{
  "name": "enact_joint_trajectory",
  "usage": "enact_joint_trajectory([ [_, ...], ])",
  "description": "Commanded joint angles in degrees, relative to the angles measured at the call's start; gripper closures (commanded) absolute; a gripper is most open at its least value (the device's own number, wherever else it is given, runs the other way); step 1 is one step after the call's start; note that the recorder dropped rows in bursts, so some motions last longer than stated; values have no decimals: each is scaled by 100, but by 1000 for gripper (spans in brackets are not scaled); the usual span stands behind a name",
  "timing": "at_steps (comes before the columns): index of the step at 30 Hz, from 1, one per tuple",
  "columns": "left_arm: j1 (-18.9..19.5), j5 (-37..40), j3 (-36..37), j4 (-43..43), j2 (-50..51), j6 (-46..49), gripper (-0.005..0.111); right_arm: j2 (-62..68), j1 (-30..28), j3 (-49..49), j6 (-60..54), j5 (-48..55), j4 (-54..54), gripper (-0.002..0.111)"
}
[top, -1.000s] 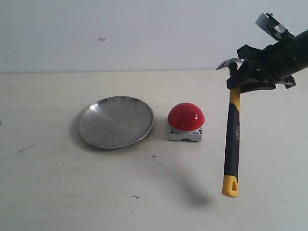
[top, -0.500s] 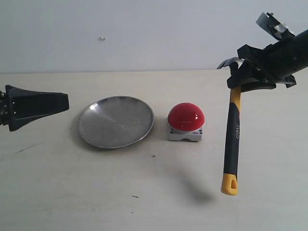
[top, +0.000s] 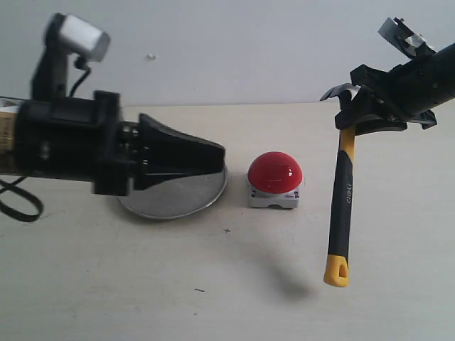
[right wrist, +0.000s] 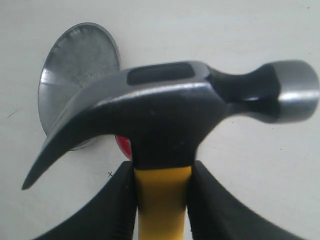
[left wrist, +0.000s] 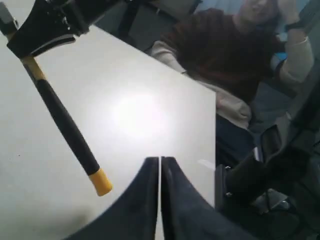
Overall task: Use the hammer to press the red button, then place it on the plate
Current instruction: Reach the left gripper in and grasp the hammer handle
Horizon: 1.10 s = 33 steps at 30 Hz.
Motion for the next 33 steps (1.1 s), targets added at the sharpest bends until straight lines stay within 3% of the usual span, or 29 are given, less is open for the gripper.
enact_joint_trajectory([
  [1, -653, 1248, -418, -65, 680, -384, 86, -119, -12, -85, -27, 39, 255, 108],
  [5, -911, 1249, -727, -49, 1325, -661, 58, -119, 31, -85, -27, 28, 477, 108],
  [9, -922, 1249, -978, 62, 1686, -895, 47, -119, 164, -85, -74, 4, 760, 108],
  [23, -970, 1790, -1515, 202, 2244, -931, 47, -151, 296, -85, -110, 314, 1039, 108],
  [33, -1308, 1805, -2140, 942, 2827, -1983, 47, -151, 296, -85, -136, 304, 1004, 108],
])
